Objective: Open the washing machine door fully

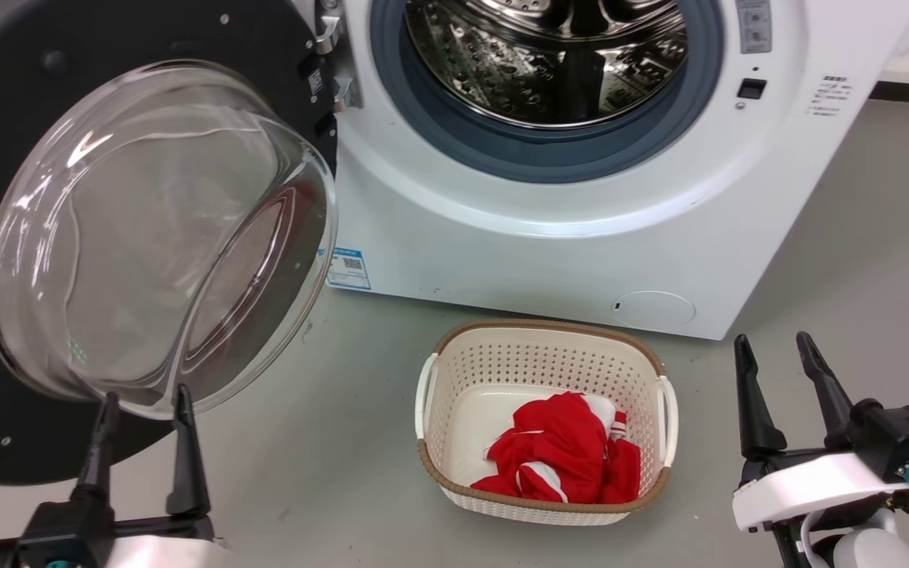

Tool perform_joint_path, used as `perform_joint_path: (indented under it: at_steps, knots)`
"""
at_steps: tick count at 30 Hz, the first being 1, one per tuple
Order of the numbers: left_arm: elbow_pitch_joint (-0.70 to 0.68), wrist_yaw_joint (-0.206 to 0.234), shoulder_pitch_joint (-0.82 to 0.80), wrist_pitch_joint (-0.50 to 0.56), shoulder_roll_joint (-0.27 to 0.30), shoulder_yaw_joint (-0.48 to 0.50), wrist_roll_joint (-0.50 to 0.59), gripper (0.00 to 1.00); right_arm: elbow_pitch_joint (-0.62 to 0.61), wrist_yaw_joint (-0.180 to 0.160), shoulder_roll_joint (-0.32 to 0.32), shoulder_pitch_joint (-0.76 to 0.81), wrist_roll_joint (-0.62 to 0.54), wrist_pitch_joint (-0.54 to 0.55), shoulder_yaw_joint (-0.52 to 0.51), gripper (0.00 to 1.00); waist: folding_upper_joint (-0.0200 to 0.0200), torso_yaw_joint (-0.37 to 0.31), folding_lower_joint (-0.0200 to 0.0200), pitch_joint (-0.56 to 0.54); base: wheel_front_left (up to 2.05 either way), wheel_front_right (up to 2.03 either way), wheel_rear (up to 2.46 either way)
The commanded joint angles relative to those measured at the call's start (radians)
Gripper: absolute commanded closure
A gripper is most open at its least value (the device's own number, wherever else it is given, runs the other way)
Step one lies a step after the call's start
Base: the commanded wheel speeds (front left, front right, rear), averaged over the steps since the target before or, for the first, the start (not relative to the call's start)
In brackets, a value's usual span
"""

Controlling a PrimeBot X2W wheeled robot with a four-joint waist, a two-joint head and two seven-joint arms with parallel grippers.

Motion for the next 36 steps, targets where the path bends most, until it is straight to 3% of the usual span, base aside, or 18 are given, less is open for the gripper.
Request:
perform_joint_path:
  at_steps: [1,10,19,36]
  knots:
    - [0.002,-0.005,0.006,-0.002,-0.005,-0.011,0.007,0.0,0.001,-0.001,0.002,0.008,-0.003,-0.001,0.002,0.0,0.0,-0.017,0.0001,-0.01,0.0,0.0,0.0]
    - [0.064,-0.03,-0.047,-0.002,-0.016,-0.09,0.025,0.0,-0.007,-0.001,0.002,0.02,-0.023,0.005,0.016,0.0,0.0,-0.116,0.0001,-0.033,0.0,0.0,0.0]
    - [0.095,-0.039,-0.066,-0.002,-0.018,-0.104,0.041,0.0,-0.025,-0.001,0.002,0.044,-0.041,0.016,0.018,0.0,0.0,-0.209,0.0001,-0.047,0.0,0.0,0.0]
    - [0.094,-0.045,-0.075,-0.002,-0.02,-0.083,0.055,0.0,-0.044,-0.001,0.002,0.063,-0.04,0.019,0.026,0.0,0.0,-0.24,0.0001,-0.05,0.0,0.0,0.0]
